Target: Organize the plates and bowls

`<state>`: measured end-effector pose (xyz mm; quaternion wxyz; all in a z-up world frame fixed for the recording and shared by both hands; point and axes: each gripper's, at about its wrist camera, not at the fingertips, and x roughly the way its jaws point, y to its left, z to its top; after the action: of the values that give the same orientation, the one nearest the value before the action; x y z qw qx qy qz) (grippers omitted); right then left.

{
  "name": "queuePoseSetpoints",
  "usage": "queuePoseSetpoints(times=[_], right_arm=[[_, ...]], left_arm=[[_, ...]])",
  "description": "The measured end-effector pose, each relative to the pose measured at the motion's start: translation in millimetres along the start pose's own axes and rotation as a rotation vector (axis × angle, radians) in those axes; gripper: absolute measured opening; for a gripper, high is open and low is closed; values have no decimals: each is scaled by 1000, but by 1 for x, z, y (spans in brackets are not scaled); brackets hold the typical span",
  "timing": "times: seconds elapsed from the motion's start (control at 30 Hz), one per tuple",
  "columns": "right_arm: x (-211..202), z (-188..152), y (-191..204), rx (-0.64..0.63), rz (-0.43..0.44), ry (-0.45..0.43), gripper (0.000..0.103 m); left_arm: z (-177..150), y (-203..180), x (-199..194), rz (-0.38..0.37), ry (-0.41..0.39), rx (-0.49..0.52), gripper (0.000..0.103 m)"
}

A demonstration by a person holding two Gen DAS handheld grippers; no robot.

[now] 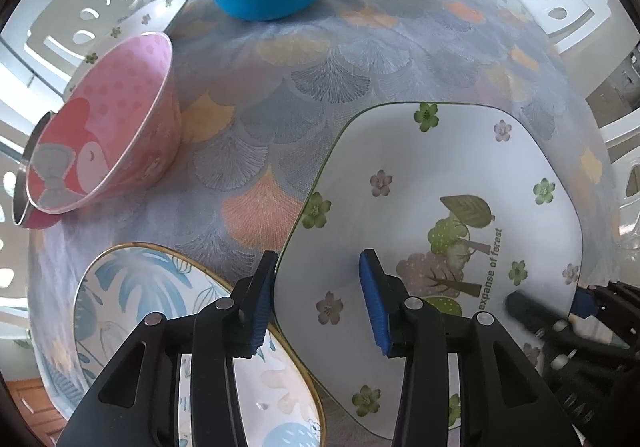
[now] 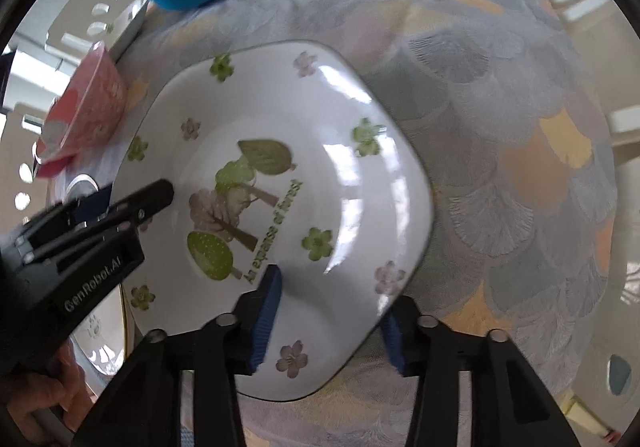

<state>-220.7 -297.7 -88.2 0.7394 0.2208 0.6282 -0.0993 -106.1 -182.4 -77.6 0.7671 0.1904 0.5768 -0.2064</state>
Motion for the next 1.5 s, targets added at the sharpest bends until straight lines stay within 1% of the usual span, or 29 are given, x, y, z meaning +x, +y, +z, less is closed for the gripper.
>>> queuePoseSetpoints(times=[0.03, 0.07, 0.23, 0.43, 0.57, 0.73, 0.8, 0.9, 0.97, 1.0, 1.1, 1.17, 1.23, 1.33, 1.43, 1.5], right_arm=[[-2, -1, -2, 7, 2, -12, 31], [-3, -2, -5, 12, 7, -25, 30], [-10, -4, 0, -45, -23, -35, 29], [-15, -5, -5, -75, 24, -63, 28], [-22, -6, -4, -92, 48, -79, 27], [-39, -14, -2, -123, 81, -119, 23], [-44, -16, 1, -126, 86, -120, 23], [-42, -18, 5, -126, 108, -115, 23], [-40, -22, 8, -135, 112, -114, 22], [-40, -24, 9, -138, 107, -117, 22], [-46, -30, 12, -140, 106, -139, 22], [-53, -30, 16, -158, 97, -152, 22], [-60, -30, 22, -184, 89, -153, 22], [-72, -30, 38, -226, 91, -162, 22], [-77, -30, 56, -260, 94, -168, 22], [-78, -29, 70, -285, 101, -159, 22]], left_arm=[[0, 0, 0, -5, 2, -10, 38], [-1, 0, -1, -7, 5, -13, 37], [-1, 7, -5, -55, 16, -45, 36], [-2, 12, -17, -131, -13, -25, 36], [-2, 17, -21, -139, -17, -31, 36], [-1, 31, -26, -183, -20, -45, 36], [-2, 39, -31, -202, -21, -52, 35], [-4, 46, -29, -210, -13, -52, 34], [-5, 47, -26, -222, 6, -72, 32], [-5, 48, -28, -226, 1, -76, 32], [-7, 45, -35, -216, -26, -43, 32], [-6, 49, -41, -240, -28, -48, 32], [-7, 56, -47, -269, -25, -57, 32], [-11, 69, -61, -250, -50, -47, 32], [-15, 90, -68, -255, -45, -85, 32], [-20, 102, -72, -239, -44, -102, 32]])
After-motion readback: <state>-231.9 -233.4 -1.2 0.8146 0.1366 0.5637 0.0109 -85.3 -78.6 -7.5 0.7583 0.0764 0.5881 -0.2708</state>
